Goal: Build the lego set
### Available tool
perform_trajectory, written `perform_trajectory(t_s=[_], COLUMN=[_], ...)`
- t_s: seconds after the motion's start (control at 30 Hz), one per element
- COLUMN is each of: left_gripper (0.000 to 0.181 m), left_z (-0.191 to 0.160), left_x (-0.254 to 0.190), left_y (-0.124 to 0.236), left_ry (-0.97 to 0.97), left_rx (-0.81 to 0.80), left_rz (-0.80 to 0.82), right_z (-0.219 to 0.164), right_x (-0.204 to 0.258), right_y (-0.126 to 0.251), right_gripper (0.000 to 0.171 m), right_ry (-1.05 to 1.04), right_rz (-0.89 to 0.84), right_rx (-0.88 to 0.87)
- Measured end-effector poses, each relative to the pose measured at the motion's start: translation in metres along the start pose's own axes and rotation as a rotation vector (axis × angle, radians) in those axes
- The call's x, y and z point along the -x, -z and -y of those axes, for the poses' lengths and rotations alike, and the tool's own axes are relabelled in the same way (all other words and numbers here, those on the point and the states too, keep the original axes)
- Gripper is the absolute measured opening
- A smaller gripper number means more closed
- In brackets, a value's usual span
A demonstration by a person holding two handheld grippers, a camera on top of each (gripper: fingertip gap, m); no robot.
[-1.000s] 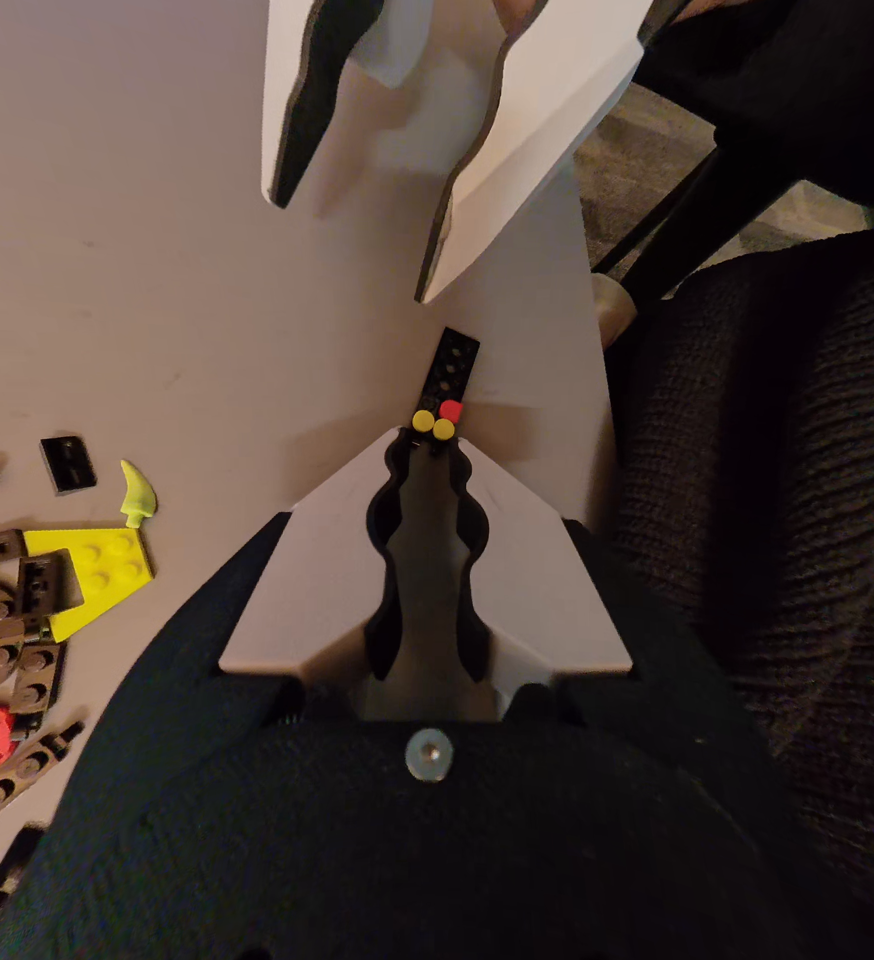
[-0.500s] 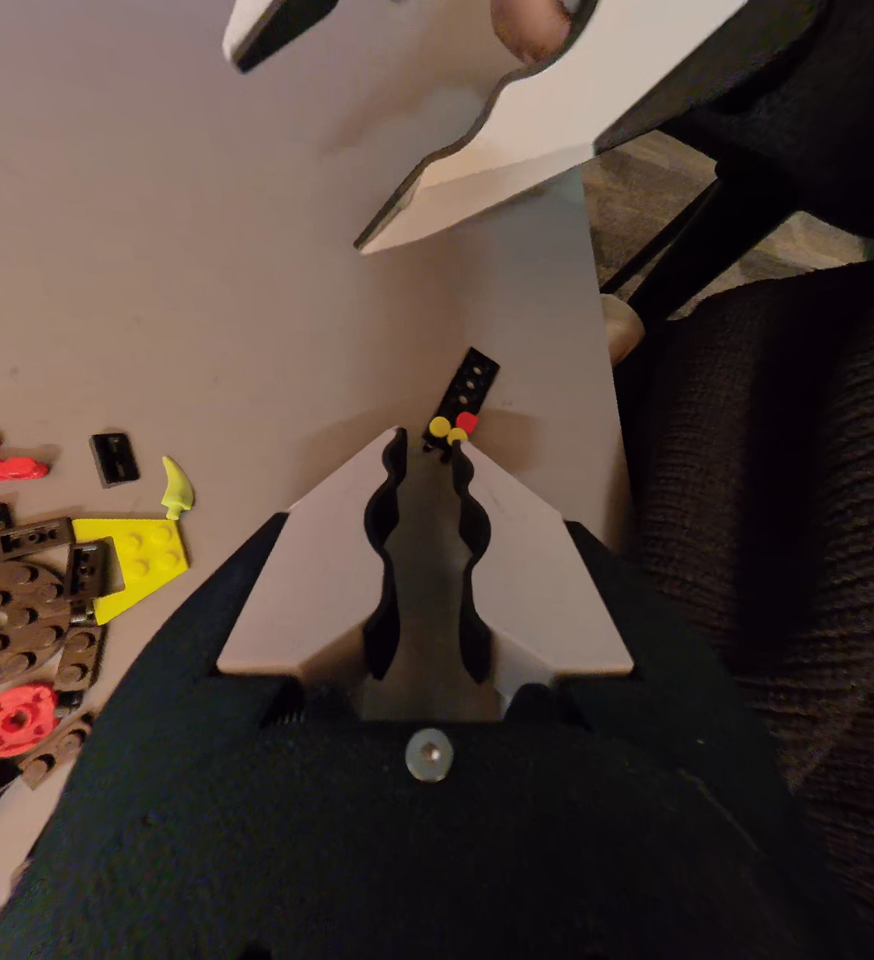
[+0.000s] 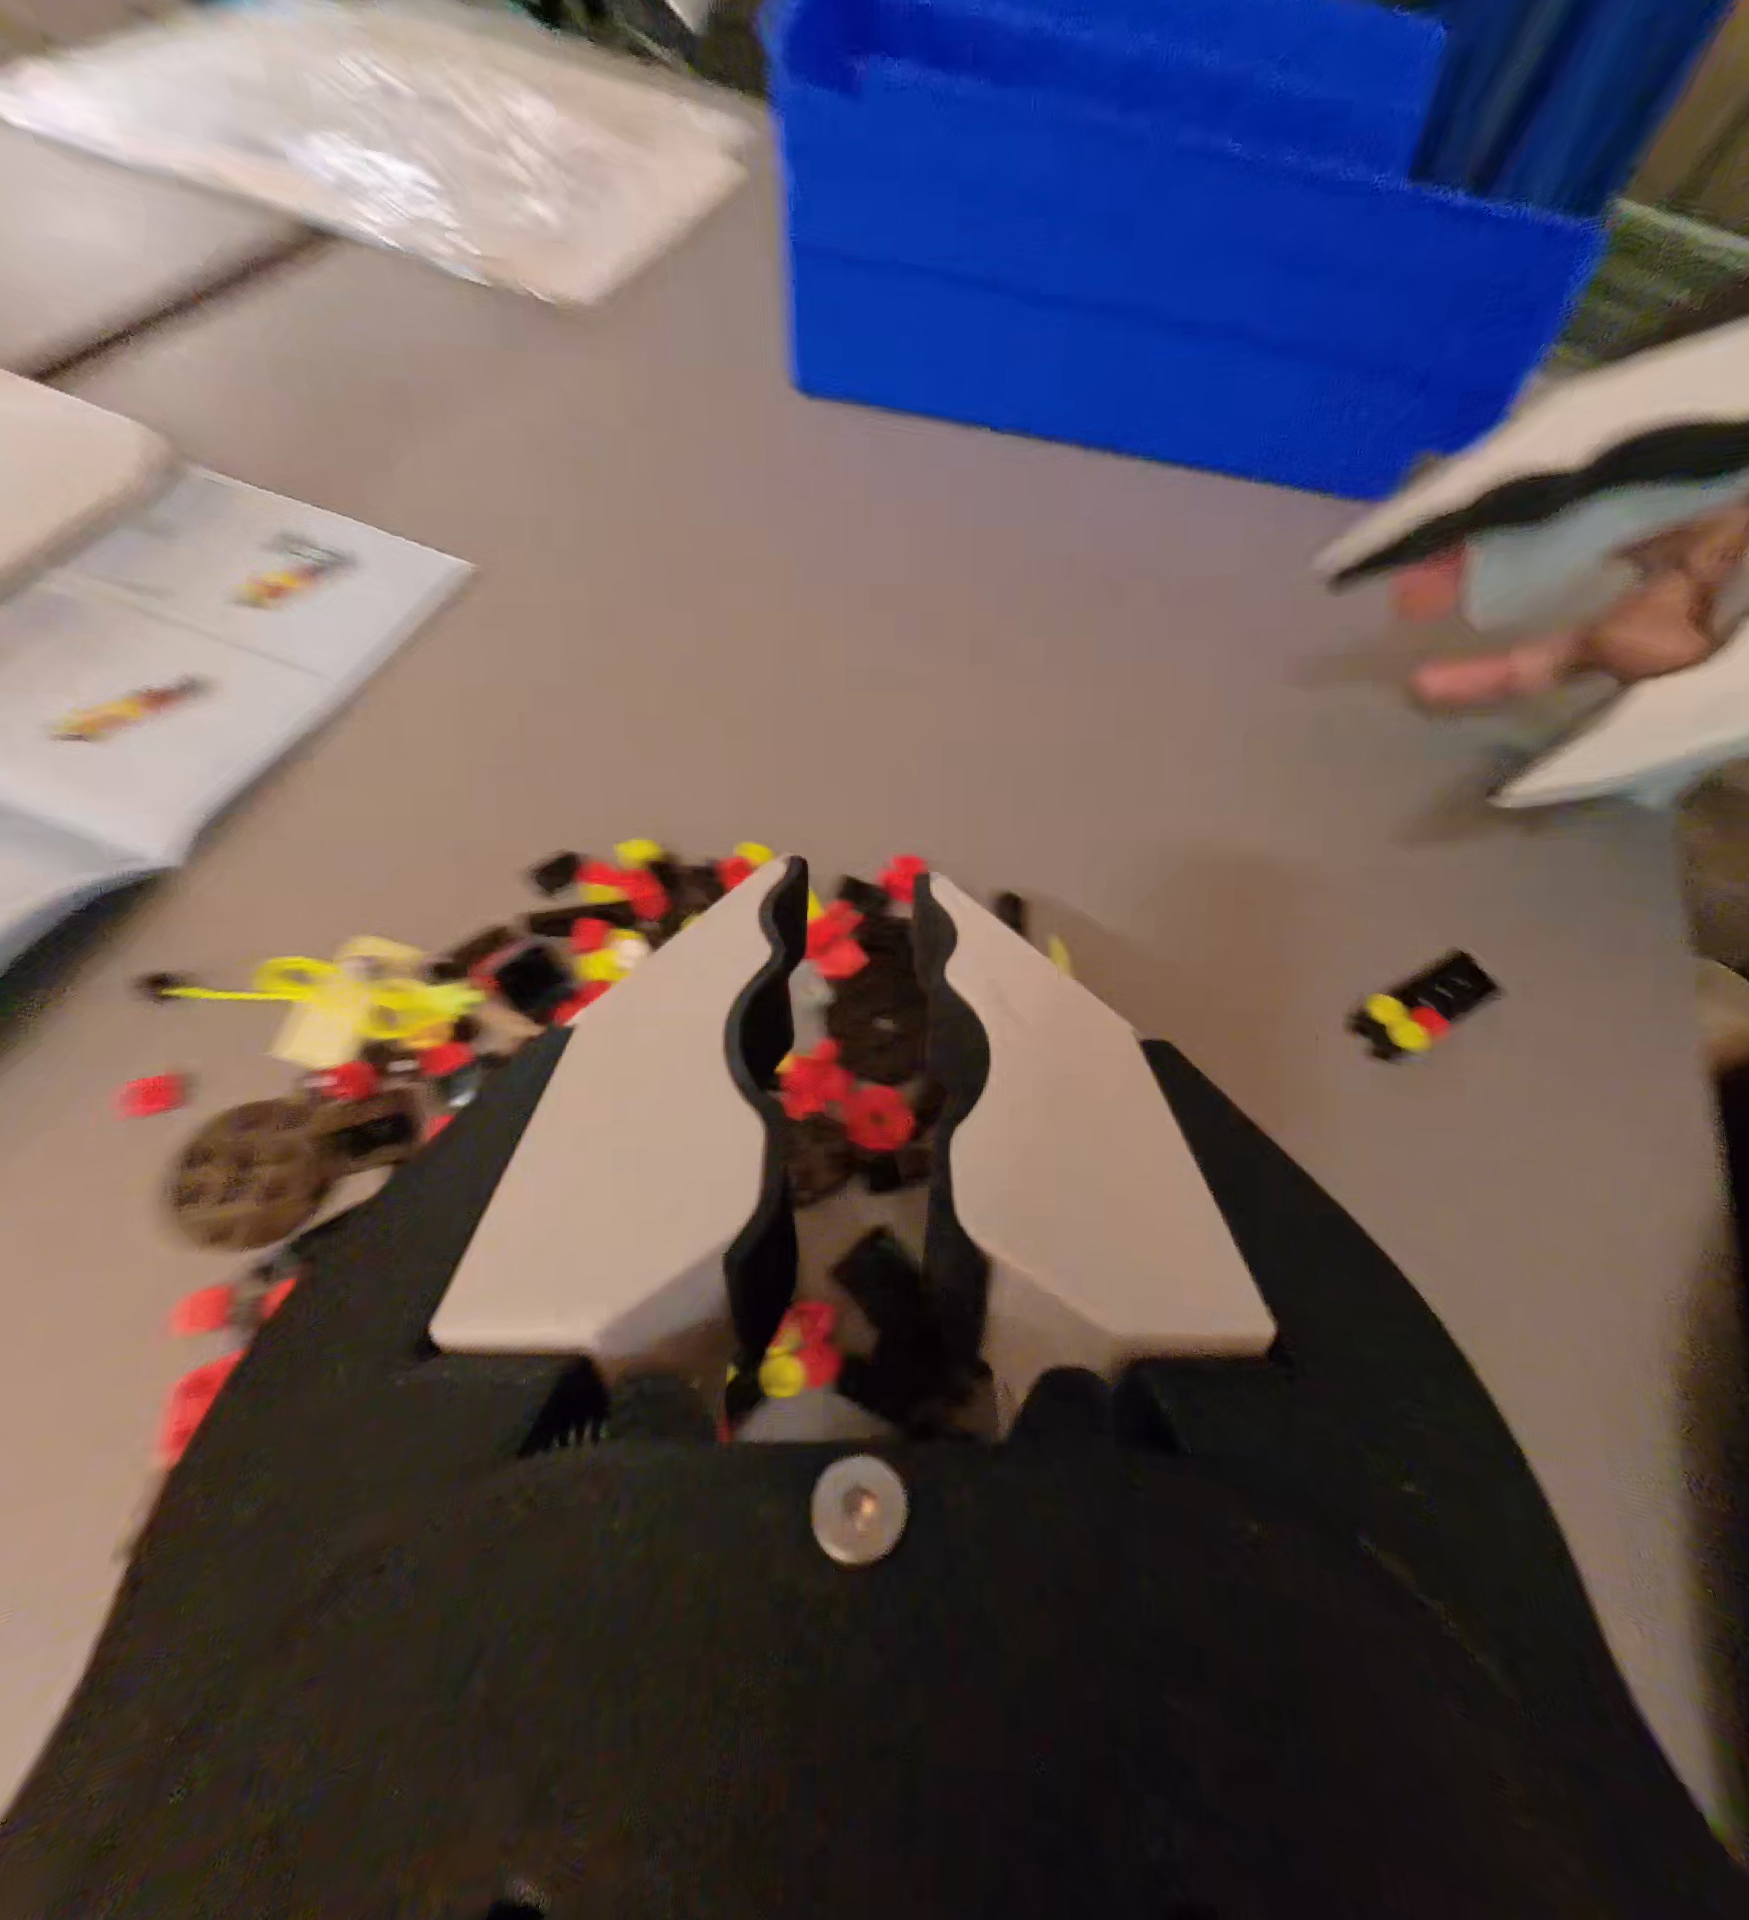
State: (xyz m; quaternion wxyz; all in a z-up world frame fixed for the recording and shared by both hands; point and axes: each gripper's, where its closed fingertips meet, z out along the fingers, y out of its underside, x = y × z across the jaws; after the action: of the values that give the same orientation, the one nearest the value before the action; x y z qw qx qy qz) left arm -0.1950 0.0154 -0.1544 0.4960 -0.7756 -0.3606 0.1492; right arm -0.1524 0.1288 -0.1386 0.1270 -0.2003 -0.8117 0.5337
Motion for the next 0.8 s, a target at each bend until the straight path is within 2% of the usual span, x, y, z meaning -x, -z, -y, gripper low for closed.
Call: perform_trajectory(t_s=[0.03, 0.17, 0.2, 0.27, 0.4, 0.6, 0.67, 0.8], left_gripper=[0.017, 0.015, 0.005, 0.0, 0.0, 0.0, 0.0, 0.0], left_z=[0.005, 0.013, 0.013, 0.016, 0.018, 0.014, 0.017, 0.012], left_x=[0.012, 0.05, 0.057, 0.066, 0.057, 0.064, 0.06, 0.063], left_y=[0.006, 0.023, 0.027, 0.036, 0.032, 0.034, 0.035, 0.036], left_ry=[-0.001, -0.044, -0.08, -0.132, -0.098, -0.149, -0.103, -0.03], left_rx=[-0.039, -0.082, -0.068, -0.046, -0.059, -0.078, -0.112, -0.111], left_rz=[0.046, 0.262, 0.336, 0.474, 0.434, 0.484, 0.445, 0.405], right_z=[0.002, -0.001, -0.001, 0.001, 0.003, 0.01, 0.009, 0.014], right_x=[0.003, -0.005, -0.007, -0.017, -0.037, -0.031, -0.027, -0.012], right_y=[0.0, -0.003, -0.003, -0.005, -0.002, 0.005, 0.005, 0.009], right_gripper=[0.054, 0.027, 0.024, 0.034, 0.046, 0.044, 0.038, 0.01], right_ry=[-0.042, 0.023, 0.064, 0.127, 0.225, 0.114, 0.081, 0.042], right_rz=[0.035, -0.019, -0.046, -0.151, -0.317, -0.21, -0.159, -0.027], right_rx=[-0.016, -0.01, -0.01, -0.011, 0.004, -0.064, -0.07, -0.116])
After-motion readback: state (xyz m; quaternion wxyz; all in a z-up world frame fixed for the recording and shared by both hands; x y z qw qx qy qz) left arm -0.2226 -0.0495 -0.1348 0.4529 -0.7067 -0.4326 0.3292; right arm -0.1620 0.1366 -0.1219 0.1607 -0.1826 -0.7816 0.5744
